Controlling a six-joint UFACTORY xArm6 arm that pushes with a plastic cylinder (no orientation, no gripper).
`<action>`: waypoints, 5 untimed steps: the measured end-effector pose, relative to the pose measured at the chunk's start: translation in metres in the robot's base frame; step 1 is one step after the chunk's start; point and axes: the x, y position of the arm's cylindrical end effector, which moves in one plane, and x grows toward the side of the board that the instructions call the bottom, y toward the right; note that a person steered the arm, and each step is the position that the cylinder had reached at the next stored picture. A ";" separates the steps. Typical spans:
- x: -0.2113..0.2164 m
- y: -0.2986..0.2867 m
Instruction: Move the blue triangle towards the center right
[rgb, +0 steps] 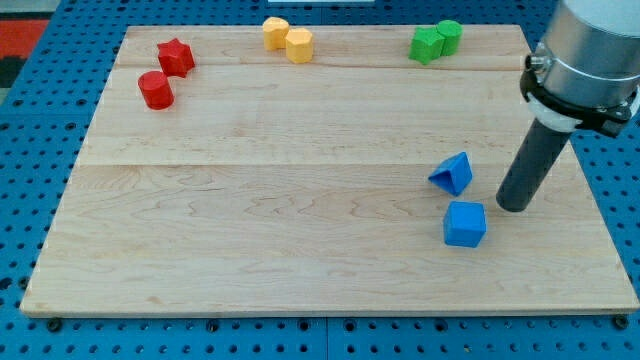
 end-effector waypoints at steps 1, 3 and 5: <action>-0.020 -0.049; -0.051 -0.140; -0.054 -0.085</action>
